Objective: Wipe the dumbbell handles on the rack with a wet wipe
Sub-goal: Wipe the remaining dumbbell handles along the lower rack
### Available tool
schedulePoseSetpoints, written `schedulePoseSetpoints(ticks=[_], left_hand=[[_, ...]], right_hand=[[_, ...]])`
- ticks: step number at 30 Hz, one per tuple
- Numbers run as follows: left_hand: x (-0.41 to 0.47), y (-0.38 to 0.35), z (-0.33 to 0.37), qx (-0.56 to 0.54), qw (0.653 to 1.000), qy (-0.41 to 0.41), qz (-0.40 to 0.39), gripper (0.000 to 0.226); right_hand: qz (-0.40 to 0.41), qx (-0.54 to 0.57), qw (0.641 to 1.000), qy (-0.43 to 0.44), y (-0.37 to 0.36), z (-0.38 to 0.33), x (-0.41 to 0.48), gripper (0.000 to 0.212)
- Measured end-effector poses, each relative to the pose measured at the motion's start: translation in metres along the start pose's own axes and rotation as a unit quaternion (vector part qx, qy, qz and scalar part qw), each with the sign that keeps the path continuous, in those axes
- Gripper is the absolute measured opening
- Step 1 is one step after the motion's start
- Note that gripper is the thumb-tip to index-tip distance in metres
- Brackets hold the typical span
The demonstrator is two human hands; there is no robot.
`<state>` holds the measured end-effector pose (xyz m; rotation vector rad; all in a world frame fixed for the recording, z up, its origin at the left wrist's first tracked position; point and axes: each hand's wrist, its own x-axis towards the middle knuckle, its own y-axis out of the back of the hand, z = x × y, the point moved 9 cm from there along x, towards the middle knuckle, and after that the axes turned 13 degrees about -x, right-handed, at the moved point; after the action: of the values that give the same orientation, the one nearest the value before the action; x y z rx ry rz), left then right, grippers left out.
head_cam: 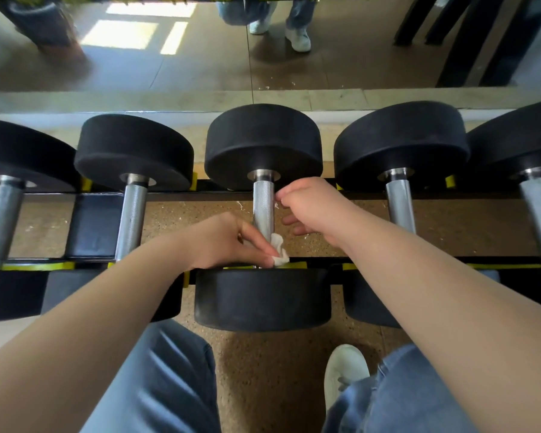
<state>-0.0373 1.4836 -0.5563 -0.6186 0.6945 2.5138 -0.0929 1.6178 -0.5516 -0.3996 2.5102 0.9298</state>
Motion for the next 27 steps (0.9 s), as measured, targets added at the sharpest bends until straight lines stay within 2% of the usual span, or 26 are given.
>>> schedulePoseSetpoints(ticks=[3,5,7,10,12,14,18,19,21,23,25,27], left_hand=[[0.009,0.027,0.017,-0.122,0.975,-0.114,0.146,0.011],[0.011,0.042,0.019,-0.186,0.947,-0.14,0.223,0.008],[0.011,0.037,0.01,-0.218,0.95,-0.085,0.207,0.004],[0.001,0.009,-0.007,-0.099,0.993,0.021,0.066,0.008],[-0.008,-0.004,-0.013,-0.06,0.997,0.051,0.013,0.011],[-0.005,0.0,-0.008,-0.072,0.996,0.037,0.04,0.01],[0.011,0.027,0.012,-0.142,0.962,-0.087,0.215,0.009],[0.012,0.031,0.015,-0.158,0.953,-0.109,0.235,0.009],[0.012,0.028,0.013,-0.181,0.955,-0.103,0.211,0.009],[0.009,0.014,0.004,-0.112,0.988,-0.027,0.105,0.011],[-0.001,0.0,-0.012,-0.039,0.998,0.043,0.002,0.013],[-0.008,-0.002,-0.017,-0.063,0.997,0.044,-0.01,0.011]], right_hand=[[-0.001,0.008,1.0,0.005,0.002,0.001,0.0,0.029],[0.001,0.013,1.0,0.009,0.002,0.002,0.0,0.032],[-0.002,0.005,1.0,0.014,0.001,0.0,0.0,0.032],[-0.012,-0.005,1.0,0.011,-0.001,-0.001,0.0,0.028],[-0.01,-0.01,1.0,0.008,-0.002,0.0,0.001,0.028],[-0.015,-0.012,1.0,0.002,-0.004,-0.001,0.0,0.027],[-0.025,-0.02,0.999,-0.002,-0.002,0.001,-0.003,0.025],[-0.023,-0.013,1.0,-0.002,0.0,0.001,-0.004,0.026],[-0.02,0.0,1.0,0.0,0.002,0.001,-0.004,0.026],[-0.02,0.002,1.0,0.005,0.004,0.002,-0.004,0.026],[-0.02,-0.007,1.0,0.007,0.003,0.003,-0.005,0.031],[-0.023,-0.013,1.0,0.006,0.001,0.004,-0.004,0.032]])
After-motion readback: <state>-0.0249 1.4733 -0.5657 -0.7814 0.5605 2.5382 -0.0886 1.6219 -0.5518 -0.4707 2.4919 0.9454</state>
